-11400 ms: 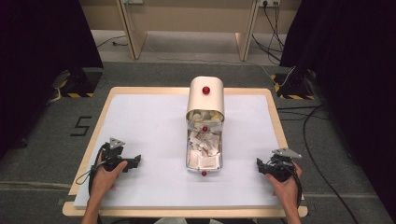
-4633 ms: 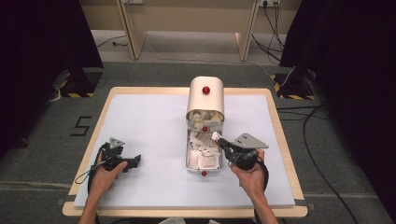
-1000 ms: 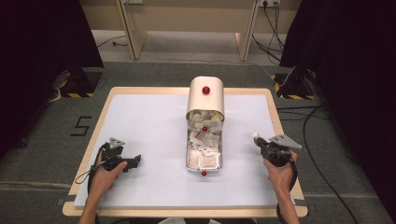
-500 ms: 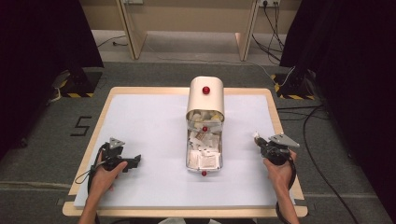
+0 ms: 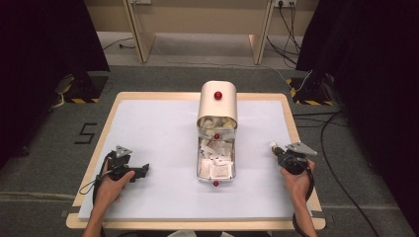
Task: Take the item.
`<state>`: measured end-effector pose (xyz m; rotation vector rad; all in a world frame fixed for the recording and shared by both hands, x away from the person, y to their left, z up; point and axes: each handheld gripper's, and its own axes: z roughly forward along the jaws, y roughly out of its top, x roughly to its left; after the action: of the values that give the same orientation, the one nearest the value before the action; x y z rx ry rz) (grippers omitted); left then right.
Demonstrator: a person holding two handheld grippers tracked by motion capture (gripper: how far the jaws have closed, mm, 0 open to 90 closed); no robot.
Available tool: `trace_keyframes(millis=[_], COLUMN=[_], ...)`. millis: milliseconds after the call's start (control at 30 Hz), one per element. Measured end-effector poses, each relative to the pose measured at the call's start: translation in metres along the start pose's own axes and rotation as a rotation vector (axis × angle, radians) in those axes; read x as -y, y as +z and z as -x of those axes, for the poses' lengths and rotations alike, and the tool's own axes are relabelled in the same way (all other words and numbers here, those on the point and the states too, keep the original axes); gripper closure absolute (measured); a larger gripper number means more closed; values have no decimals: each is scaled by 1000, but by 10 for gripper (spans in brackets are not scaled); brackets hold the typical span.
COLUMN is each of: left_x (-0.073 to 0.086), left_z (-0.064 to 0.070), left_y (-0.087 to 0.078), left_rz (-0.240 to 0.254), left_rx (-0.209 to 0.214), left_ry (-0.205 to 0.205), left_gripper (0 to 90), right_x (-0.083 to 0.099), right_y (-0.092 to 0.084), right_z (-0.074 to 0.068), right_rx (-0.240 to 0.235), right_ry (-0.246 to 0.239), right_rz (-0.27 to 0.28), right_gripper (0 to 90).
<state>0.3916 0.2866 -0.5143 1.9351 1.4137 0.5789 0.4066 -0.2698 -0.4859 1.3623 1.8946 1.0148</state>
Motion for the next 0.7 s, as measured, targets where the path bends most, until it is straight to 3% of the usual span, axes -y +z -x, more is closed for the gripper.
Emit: trace_keyframes(millis=[600, 700], left_x=[0, 0], left_z=[0, 0], left_y=[0, 0], left_rz=[0, 0], left_rx=[0, 0], left_ry=[0, 0], left_gripper=[0, 0], right_x=[4, 4], right_y=[5, 6], right_z=[3, 4], right_rx=[13, 12], right_ry=[5, 20], right_rz=[-30, -33], right_gripper=[850, 783])
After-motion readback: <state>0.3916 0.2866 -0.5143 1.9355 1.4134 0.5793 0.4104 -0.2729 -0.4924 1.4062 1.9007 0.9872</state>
